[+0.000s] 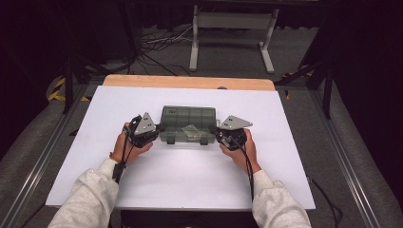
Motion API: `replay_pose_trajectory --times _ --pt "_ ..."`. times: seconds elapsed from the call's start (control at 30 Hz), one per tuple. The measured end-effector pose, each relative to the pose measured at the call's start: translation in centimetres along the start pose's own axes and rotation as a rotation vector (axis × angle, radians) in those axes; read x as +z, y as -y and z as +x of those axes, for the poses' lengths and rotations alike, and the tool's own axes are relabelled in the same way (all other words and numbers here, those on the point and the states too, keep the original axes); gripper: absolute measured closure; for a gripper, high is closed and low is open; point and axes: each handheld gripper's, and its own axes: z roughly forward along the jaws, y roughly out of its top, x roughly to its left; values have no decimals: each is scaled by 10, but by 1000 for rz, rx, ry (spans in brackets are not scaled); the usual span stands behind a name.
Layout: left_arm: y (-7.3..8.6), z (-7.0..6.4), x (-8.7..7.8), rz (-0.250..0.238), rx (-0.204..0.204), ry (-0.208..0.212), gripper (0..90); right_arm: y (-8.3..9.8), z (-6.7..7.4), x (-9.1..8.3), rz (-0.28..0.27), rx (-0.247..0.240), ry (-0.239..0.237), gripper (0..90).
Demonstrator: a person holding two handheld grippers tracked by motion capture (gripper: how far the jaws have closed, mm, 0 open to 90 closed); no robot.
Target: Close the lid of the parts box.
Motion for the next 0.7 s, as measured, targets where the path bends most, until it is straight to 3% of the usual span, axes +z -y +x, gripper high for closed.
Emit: replay_pose_trajectory --times 0.37,0.7 --pt "0 1 -4 -35 -4 8 777 0 0 1 -8 10 -7 752" --pt "-1 1 -4 -45 -6 -9 601 0 1 2 -20 26 -11 542"
